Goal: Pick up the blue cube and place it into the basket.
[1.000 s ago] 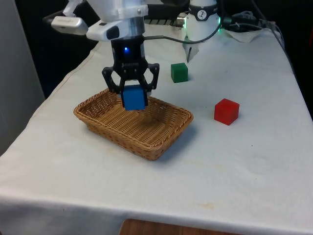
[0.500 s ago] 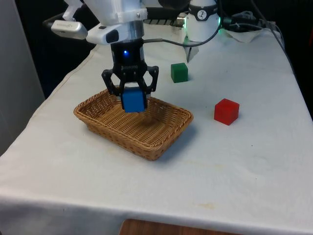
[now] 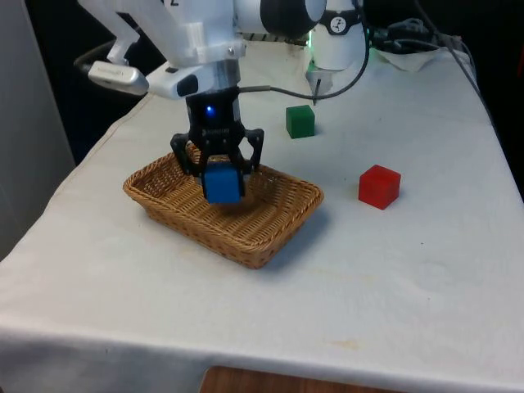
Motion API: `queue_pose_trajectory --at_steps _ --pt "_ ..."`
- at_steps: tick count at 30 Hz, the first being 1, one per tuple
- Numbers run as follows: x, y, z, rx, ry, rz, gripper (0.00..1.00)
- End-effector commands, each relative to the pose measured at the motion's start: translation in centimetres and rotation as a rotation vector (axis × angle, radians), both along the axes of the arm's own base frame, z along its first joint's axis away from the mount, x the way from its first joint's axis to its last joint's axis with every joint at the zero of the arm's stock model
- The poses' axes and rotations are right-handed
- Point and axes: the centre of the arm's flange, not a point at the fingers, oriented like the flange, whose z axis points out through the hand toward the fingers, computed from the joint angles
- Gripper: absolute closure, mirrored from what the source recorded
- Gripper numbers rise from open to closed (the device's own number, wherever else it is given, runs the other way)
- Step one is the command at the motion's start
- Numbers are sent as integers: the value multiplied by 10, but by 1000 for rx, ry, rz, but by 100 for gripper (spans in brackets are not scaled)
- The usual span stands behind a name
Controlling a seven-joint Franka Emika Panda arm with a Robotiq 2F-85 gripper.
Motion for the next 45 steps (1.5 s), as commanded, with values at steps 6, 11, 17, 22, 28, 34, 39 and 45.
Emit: queue_pose_trajectory --at_steps 6,11,17,22,28,34,39,45 --pt "3 0 -12 -15 8 -14 98" --pt "6 -1 -23 -17 12 -25 98" --pt "9 -1 -31 -20 17 -35 98" --pt "9 0 -30 -16 16 -32 98" --pt "8 0 -30 -14 16 -30 44" --pt "8 0 -30 -12 15 -28 0" --pt "8 0 -30 -13 15 -29 0" --pt "10 4 -9 -10 9 -34 0"
